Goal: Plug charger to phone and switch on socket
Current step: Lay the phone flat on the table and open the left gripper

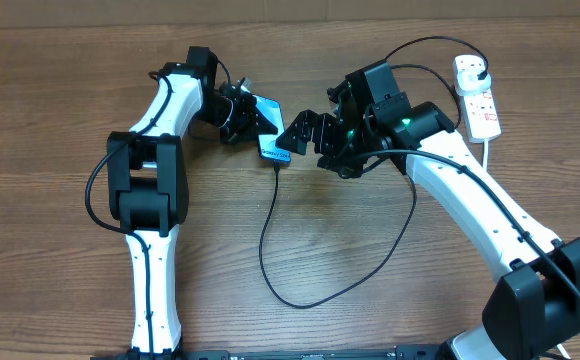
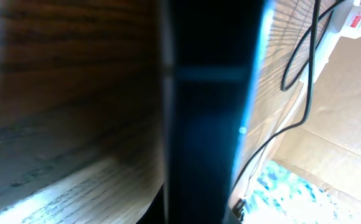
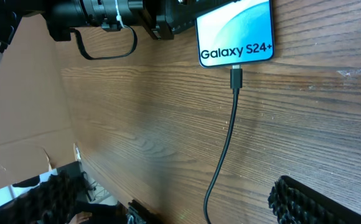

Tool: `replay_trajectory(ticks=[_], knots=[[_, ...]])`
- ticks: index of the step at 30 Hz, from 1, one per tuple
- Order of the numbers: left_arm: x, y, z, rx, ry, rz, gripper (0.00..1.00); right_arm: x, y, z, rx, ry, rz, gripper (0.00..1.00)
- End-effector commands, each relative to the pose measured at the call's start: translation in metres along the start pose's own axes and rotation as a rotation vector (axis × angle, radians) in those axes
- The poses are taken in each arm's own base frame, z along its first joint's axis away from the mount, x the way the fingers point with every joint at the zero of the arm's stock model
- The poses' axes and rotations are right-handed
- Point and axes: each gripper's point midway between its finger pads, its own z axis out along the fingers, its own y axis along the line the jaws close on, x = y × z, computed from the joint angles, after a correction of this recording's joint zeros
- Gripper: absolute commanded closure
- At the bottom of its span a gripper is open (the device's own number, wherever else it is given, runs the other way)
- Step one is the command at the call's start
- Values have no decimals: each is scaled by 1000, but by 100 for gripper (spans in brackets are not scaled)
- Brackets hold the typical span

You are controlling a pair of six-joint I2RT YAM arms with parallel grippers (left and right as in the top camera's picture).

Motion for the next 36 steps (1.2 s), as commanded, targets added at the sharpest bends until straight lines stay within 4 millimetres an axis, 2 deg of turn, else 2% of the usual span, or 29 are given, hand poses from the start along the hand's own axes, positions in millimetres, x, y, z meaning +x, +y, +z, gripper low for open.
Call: replay_trajectory(ticks=[1, 10, 19, 23, 30, 33, 36], knots=[[0, 2, 4, -43, -6, 1, 96, -4, 0, -1, 4, -13, -10, 0], [0, 4, 4, -54, -10, 2, 92, -4, 0, -1, 5, -14, -10, 0], [-4, 20, 2, -150, -35, -8, 90, -4, 0, -1, 5, -14, -10, 0], [-5, 28, 1, -193, -45, -11, 82, -6, -2, -1, 17, -22, -9, 0], [-4, 52, -6, -331, -60, -34, 61, -8, -7, -1, 41, -35, -6, 0], [-4, 57, -8, -361, -61, -40, 56, -8, -7, -1, 42, -35, -5, 0], [-4, 60, -9, -377, -64, -42, 56, -7, -8, -1, 47, -35, -5, 0]])
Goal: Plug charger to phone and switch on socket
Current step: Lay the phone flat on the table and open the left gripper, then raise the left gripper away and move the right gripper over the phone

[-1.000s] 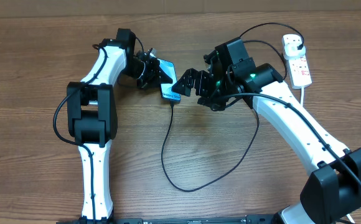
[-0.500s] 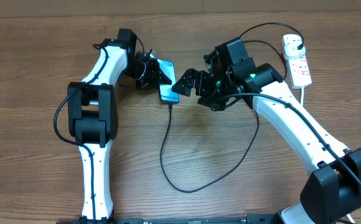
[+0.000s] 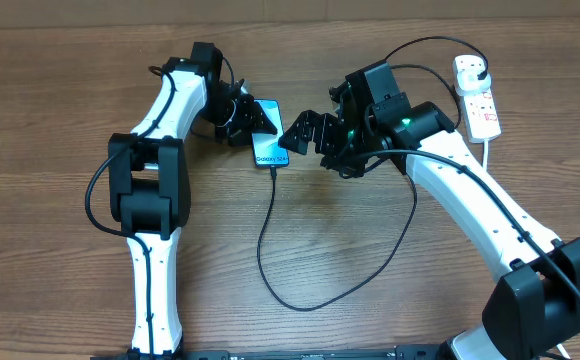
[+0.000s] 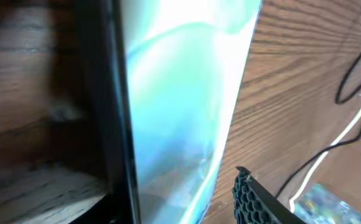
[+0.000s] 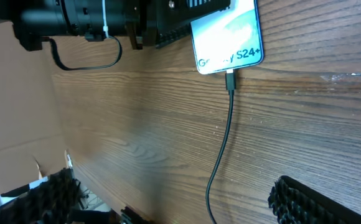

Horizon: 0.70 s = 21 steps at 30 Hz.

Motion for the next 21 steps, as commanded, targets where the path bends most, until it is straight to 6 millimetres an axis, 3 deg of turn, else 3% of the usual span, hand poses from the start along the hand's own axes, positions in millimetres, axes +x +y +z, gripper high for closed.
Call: replay_trajectory(ticks=[1, 8, 21], knots=[[-3, 39, 7, -167, -16, -32, 55, -4, -3, -1, 18, -16, -7, 0], [-5, 47, 1, -169, -19, -54, 50, -4, -5, -1, 27, -16, -7, 0], [-6, 84, -38, -164, -13, -149, 53, -8, -11, -1, 64, -40, -5, 0]])
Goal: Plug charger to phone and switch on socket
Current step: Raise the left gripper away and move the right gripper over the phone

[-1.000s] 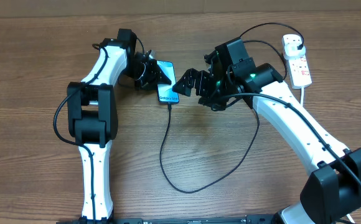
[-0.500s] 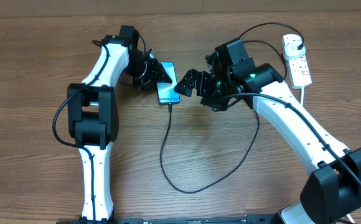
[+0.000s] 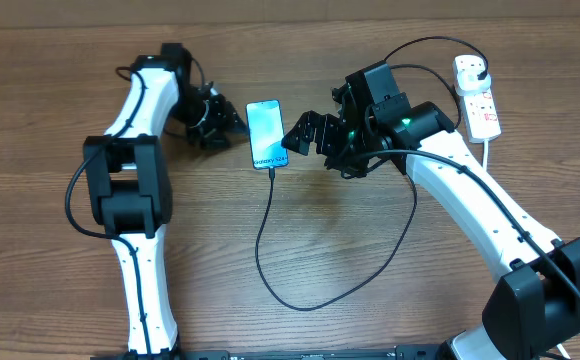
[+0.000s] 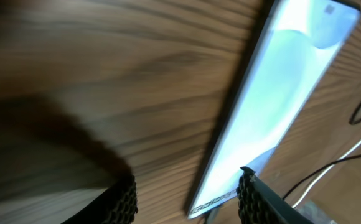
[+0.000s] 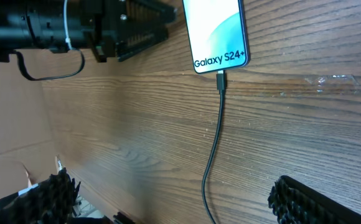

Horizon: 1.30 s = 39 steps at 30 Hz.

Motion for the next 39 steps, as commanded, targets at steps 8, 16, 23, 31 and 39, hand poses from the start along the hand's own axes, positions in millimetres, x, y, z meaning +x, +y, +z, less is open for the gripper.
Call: replay_trajectory(ticks=[8, 16, 23, 31, 39], knots=[[-14, 21, -51, -91, -91, 13, 58, 9, -34, -2, 163, 27, -55, 14], [-7, -43, -151, -45, -354, 160, 62, 22, -40, 7, 201, 122, -100, 34], [12, -61, -233, -142, -610, 160, 49, 17, -49, 20, 365, 193, -147, 34], [25, -38, -252, -285, -649, 100, 0, 1, -44, 53, 395, 213, -189, 53], [35, -24, -245, -336, -595, 66, 0, -6, -29, 101, 404, 124, -212, 89]])
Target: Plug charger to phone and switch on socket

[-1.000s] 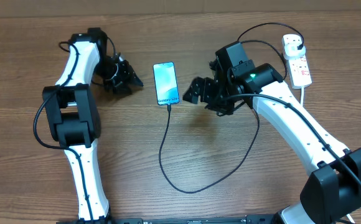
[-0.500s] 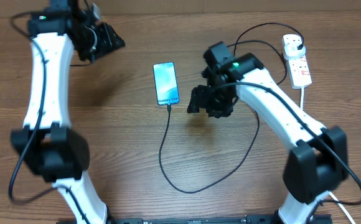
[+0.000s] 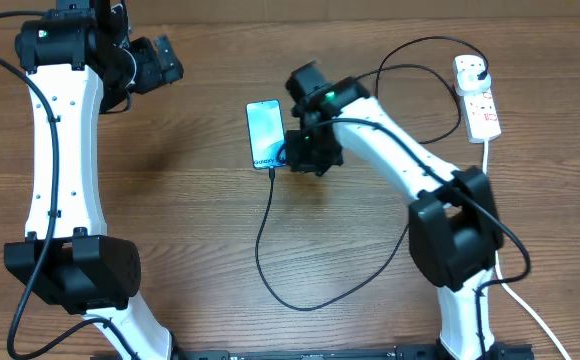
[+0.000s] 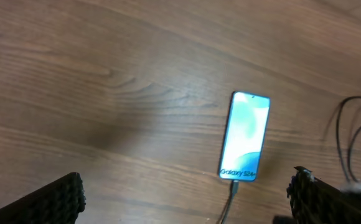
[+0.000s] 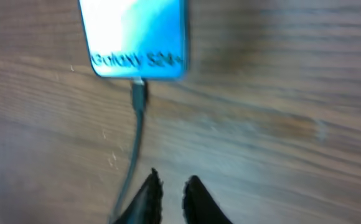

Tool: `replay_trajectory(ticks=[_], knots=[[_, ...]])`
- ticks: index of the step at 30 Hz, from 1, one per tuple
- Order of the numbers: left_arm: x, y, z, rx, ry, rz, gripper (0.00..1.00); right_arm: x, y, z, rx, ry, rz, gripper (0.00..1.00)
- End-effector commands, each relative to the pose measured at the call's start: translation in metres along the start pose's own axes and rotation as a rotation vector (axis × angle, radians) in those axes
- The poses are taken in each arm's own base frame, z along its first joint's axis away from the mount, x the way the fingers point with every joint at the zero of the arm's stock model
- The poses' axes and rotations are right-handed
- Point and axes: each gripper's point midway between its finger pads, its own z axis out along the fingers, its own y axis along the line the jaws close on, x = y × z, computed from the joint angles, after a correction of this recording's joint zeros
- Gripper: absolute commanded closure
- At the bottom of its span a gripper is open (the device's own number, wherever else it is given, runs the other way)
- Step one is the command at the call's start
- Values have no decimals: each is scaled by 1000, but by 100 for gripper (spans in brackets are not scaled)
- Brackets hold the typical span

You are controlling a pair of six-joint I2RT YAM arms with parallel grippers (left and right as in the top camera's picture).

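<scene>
The phone (image 3: pixel 265 134) lies flat on the wooden table, screen lit, also in the left wrist view as the phone (image 4: pixel 246 136). The black charger cable (image 3: pixel 267 215) is plugged into its lower end; the plug (image 5: pixel 137 93) shows close up. The white socket strip (image 3: pixel 477 96) lies at the far right with a plug in its top end. My left gripper (image 3: pixel 156 61) hangs open, high at the back left; the left gripper (image 4: pixel 185 182) holds nothing. My right gripper (image 3: pixel 308 154) sits just right of the phone's lower end; the right gripper (image 5: pixel 172 186) is shut and empty.
The cable loops down toward the front of the table (image 3: pixel 300 303) and back up to the strip. A second white lead (image 3: pixel 487 152) runs from the strip down the right side. Bare wood (image 3: pixel 190 230) lies left of and below the phone.
My left gripper has left the table beside the phone and is now raised at the far back left. The right gripper has turned, shut and come close to the phone's plug end.
At first my left gripper held the phone tilted on edge, cable plugged in, right gripper open beside it. Then the phone was lower and flatter between the left fingers. Then it lay flat, let go, left gripper off to its left. Now left is far away, right shut.
</scene>
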Motion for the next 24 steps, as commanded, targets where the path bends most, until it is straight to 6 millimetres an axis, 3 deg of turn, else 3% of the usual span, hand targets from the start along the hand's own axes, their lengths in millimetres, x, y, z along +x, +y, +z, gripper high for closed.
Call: replay_trajectory(ticks=[1, 4, 9, 19, 24], knots=[[5, 6, 6, -42, 22, -3, 0, -13, 19, -1, 27, -99, 13, 92], [10, 7, 6, -49, 43, -6, 0, -22, 22, 0, 101, -192, 58, 96], [13, 8, 6, -53, 54, -7, 0, -21, 38, 3, 112, -244, 68, 96], [13, 8, 6, -53, 54, -7, 0, -22, 34, 24, 121, -284, 80, 96], [13, 8, 6, -53, 55, -7, 0, -13, 26, 37, 131, -253, 87, 96]])
